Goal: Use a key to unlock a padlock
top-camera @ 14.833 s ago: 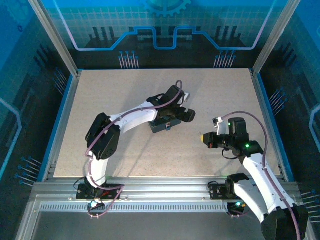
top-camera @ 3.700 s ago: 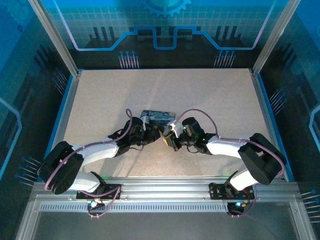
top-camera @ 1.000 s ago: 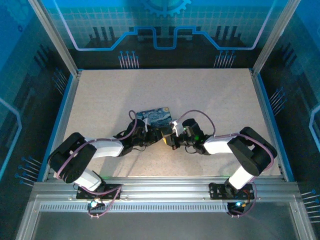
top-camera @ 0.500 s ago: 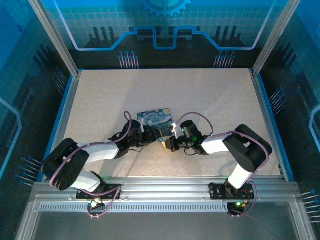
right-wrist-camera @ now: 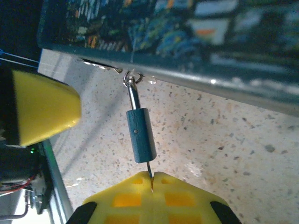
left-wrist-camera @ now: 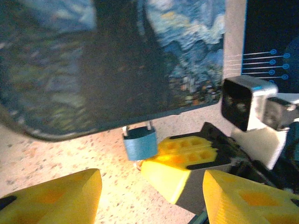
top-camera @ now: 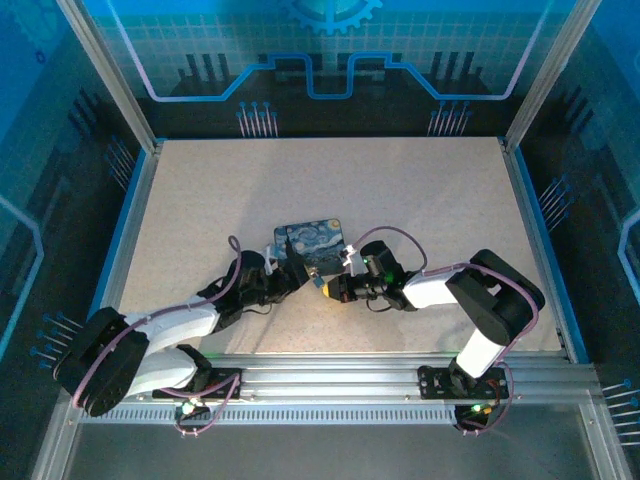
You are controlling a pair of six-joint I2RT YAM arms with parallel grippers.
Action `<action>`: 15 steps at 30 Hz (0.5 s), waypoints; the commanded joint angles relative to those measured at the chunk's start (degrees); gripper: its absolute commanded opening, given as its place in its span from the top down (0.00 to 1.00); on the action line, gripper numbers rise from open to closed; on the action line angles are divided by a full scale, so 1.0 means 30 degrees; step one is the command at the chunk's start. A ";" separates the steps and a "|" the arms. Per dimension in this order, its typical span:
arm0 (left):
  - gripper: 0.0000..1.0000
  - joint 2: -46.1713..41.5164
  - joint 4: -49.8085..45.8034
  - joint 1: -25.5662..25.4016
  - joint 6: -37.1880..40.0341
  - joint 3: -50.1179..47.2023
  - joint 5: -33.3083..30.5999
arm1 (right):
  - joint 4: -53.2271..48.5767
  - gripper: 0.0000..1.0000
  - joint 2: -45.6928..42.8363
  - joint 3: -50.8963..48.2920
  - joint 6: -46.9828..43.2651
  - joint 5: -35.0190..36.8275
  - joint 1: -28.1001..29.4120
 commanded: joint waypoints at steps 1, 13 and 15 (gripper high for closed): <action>0.41 -0.0318 0.0110 -0.0092 -0.1412 -0.0519 -0.0325 | 0.0375 1.00 -0.0216 0.0557 0.1969 -0.0781 0.0487; 0.45 0.0958 0.2036 -0.0868 -0.3048 -0.0917 -0.0926 | 0.0726 1.00 -0.0202 0.1030 0.3921 -0.0598 0.1163; 0.46 0.1206 0.2232 -0.0936 -0.3127 -0.0888 -0.0966 | 0.0933 1.00 -0.0165 0.1034 0.4221 -0.0616 0.1220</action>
